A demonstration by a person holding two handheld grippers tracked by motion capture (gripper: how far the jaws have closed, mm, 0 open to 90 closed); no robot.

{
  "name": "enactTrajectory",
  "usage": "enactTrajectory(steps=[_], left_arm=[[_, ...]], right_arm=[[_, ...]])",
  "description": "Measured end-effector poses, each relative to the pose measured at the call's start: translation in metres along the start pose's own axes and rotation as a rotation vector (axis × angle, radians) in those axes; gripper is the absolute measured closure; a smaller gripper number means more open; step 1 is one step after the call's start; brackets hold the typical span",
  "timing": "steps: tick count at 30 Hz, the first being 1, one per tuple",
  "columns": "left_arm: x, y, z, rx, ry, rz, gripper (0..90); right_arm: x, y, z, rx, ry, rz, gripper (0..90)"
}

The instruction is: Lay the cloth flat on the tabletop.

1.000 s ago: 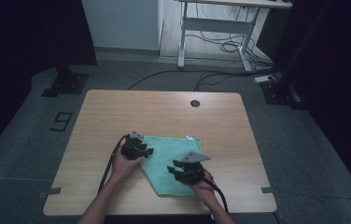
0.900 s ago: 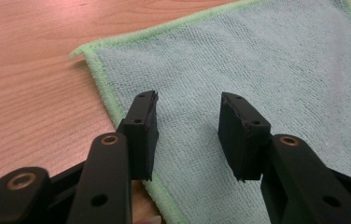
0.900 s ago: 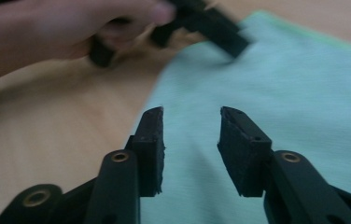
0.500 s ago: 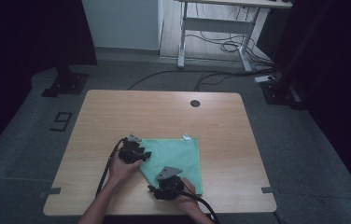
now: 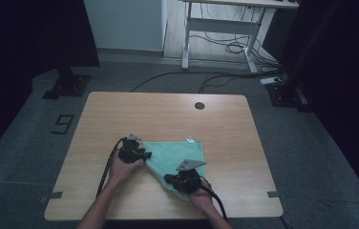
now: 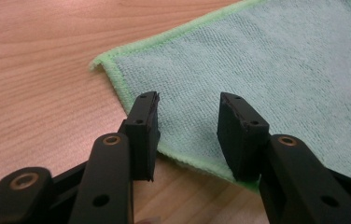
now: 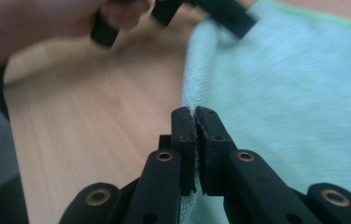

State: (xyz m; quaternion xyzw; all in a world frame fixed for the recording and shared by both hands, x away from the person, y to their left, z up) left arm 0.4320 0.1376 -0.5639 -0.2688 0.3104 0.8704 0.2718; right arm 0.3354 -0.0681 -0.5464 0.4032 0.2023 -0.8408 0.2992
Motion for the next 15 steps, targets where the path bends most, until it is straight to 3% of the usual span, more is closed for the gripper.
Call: enactTrajectory(steps=[2,8,13,15], left_arm=[[-0.002,0.000,-0.002,-0.006,-0.005,0.000,58.6],[-0.006,0.001,-0.005,-0.011,-0.002,0.014,57.6],[-0.006,0.002,-0.006,-0.016,-0.009,0.013,57.1],[-0.006,0.002,-0.006,-0.022,-0.011,0.011,56.9]], right_arm=[[-0.004,0.016,0.000,0.023,-0.002,-0.035,85.3],[-0.002,0.060,-0.017,0.126,-0.066,-0.066,84.4],[0.002,0.068,-0.023,0.184,-0.073,-0.036,72.0],[-0.002,0.065,-0.015,0.244,-0.042,-0.009,69.2]])
Point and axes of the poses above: each handheld gripper's, and its own axes: z roughly backward along the jaws, x roughly out of its underside, y roughly to its right, the point moved 4 cm from there along -z, roughly forward along the jaws, and after that the axes turned 14 degrees about x, right-handed, at the moved point
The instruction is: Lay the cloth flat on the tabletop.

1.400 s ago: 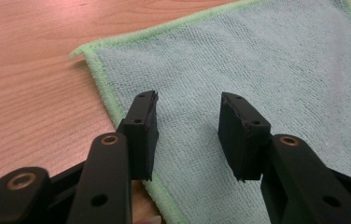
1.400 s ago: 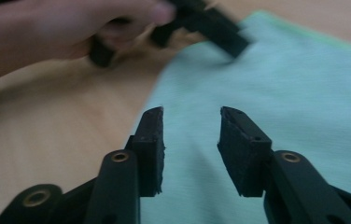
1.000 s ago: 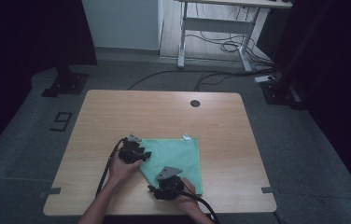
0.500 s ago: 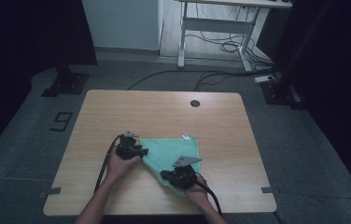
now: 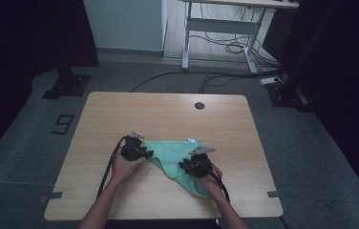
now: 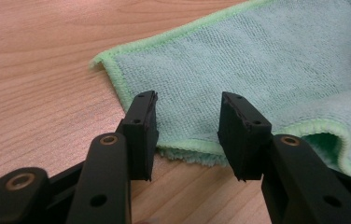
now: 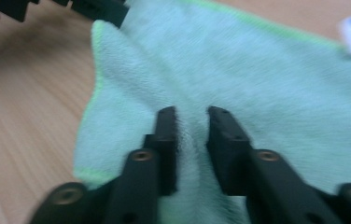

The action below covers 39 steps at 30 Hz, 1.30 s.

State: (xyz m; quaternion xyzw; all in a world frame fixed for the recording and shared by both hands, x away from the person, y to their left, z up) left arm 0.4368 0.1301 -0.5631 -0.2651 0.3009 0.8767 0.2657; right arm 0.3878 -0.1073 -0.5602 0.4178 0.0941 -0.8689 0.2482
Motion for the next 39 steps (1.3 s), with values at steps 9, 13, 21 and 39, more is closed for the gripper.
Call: enactTrajectory(steps=[9,13,21,39], left_arm=[[0.000,0.001,-0.001,-0.011,-0.004,0.001,56.2],[0.000,0.002,-0.001,-0.018,-0.007,-0.005,56.0],[0.001,0.002,-0.001,-0.013,0.007,-0.001,56.0],[0.003,0.002,-0.001,-0.019,0.023,-0.011,56.1]], right_arm=[[-0.013,-0.031,0.046,-0.104,0.118,0.077,69.6],[-0.006,-0.042,0.034,-0.117,0.076,0.107,64.7],[0.005,-0.054,0.006,-0.068,-0.018,0.163,56.1],[0.000,-0.050,0.025,-0.108,0.041,0.095,84.3]])
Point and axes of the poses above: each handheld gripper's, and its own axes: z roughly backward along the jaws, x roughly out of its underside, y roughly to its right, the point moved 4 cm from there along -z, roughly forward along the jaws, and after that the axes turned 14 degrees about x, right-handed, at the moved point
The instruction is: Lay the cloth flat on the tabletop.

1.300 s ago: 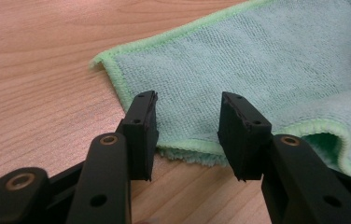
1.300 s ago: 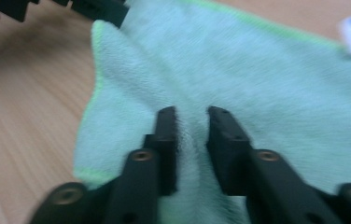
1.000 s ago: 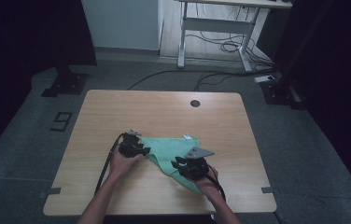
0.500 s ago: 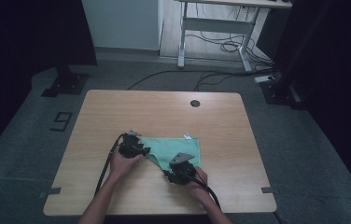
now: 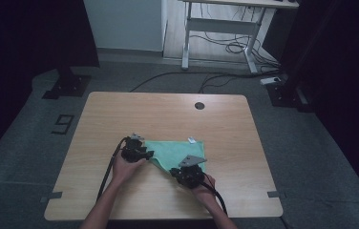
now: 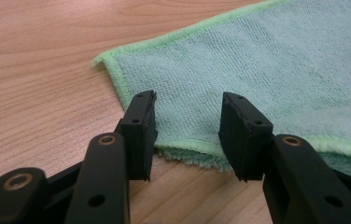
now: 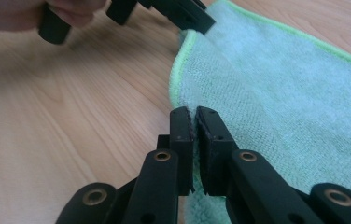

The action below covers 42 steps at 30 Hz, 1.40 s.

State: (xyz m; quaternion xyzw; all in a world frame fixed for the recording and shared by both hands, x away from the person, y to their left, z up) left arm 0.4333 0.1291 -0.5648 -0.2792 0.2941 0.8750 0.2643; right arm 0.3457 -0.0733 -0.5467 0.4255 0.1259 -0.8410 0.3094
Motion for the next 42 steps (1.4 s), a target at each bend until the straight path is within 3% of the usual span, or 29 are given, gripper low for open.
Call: enactTrajectory(steps=[5,11,14,16,18,26,28,30,33,37,42], left_arm=[[0.000,0.001,0.000,-0.003,0.003,-0.001,55.7],[0.001,0.002,-0.001,-0.009,0.007,-0.002,55.3],[0.001,0.001,-0.001,-0.004,0.009,0.001,55.2],[0.001,0.001,0.000,-0.002,0.007,0.002,55.1],[0.001,0.002,0.000,0.001,0.004,0.002,54.8],[0.003,0.005,0.001,0.004,-0.010,-0.014,52.6],[0.004,0.006,0.001,0.005,-0.009,-0.013,52.3],[0.005,0.006,0.002,0.009,-0.008,-0.016,51.7],[0.007,0.007,0.003,0.007,-0.004,-0.017,50.6],[0.010,0.006,0.005,-0.003,0.017,-0.034,51.4],[0.011,0.007,0.004,-0.010,0.017,-0.057,52.1]], right_arm=[[-0.006,-0.002,0.009,-0.032,0.031,-0.017,84.4],[-0.009,-0.017,0.012,-0.086,0.033,-0.005,84.6],[-0.008,-0.031,0.010,-0.141,0.028,-0.010,84.7],[-0.005,-0.045,0.007,-0.165,0.015,0.016,84.7],[-0.002,-0.059,0.003,-0.177,0.012,0.053,84.7],[0.002,-0.092,-0.008,-0.212,-0.021,0.076,82.8],[0.002,-0.098,-0.010,-0.243,-0.033,0.051,78.8],[0.001,-0.101,-0.009,-0.262,-0.035,0.051,68.4],[-0.002,-0.092,0.002,-0.244,0.015,0.034,62.3],[-0.001,-0.056,0.015,-0.130,0.062,0.010,56.6],[0.016,-0.007,0.006,0.042,0.012,-0.024,49.8]])
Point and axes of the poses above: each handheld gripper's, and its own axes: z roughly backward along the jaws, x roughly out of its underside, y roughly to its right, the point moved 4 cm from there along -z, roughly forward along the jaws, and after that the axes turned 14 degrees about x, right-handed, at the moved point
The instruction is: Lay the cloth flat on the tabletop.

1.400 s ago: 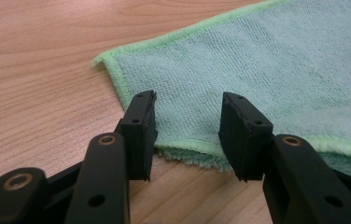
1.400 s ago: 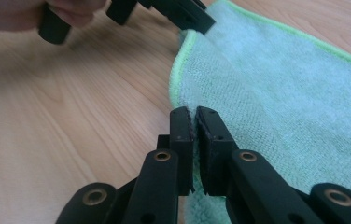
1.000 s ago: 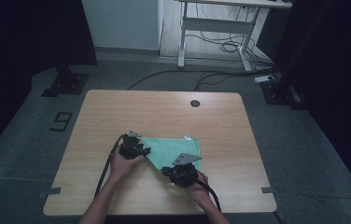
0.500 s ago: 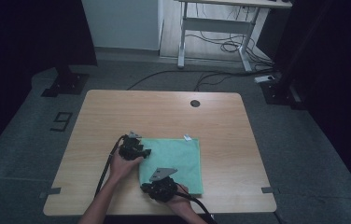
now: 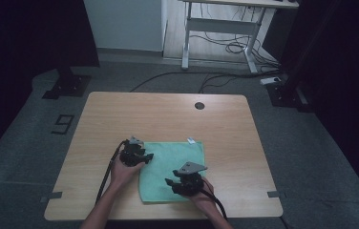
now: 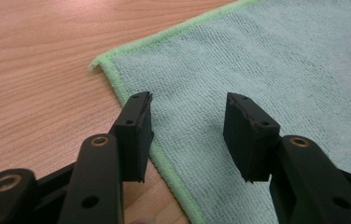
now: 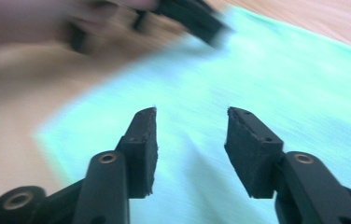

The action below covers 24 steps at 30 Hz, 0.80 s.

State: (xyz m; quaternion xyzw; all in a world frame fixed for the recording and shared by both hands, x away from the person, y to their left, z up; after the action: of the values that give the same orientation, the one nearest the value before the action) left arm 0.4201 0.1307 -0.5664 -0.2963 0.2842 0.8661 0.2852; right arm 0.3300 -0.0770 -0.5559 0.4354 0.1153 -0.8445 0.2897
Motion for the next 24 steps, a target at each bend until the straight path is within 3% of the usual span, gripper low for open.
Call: enactTrajectory(steps=[4,9,10,17,20,24], left_arm=[[-0.001,0.000,-0.002,-0.001,-0.006,-0.007,51.9],[-0.005,0.002,-0.007,-0.006,-0.015,-0.011,51.6],[-0.007,0.003,-0.009,-0.002,-0.015,-0.010,51.2],[-0.018,0.009,-0.023,0.018,-0.016,-0.008,50.9],[-0.020,0.010,-0.026,0.014,-0.024,-0.015,50.6],[-0.020,0.009,-0.025,0.025,-0.021,-0.008,50.7]], right_arm=[[0.016,0.017,-0.010,0.056,-0.063,0.000,44.8],[0.022,0.027,-0.008,0.112,-0.065,0.011,44.8],[0.023,0.036,-0.008,0.143,-0.061,0.004,43.0],[0.022,0.064,-0.011,0.170,-0.082,-0.024,46.3],[0.020,0.062,-0.008,0.175,-0.092,-0.019,45.3],[0.010,0.032,-0.003,0.077,-0.037,0.016,44.8]])
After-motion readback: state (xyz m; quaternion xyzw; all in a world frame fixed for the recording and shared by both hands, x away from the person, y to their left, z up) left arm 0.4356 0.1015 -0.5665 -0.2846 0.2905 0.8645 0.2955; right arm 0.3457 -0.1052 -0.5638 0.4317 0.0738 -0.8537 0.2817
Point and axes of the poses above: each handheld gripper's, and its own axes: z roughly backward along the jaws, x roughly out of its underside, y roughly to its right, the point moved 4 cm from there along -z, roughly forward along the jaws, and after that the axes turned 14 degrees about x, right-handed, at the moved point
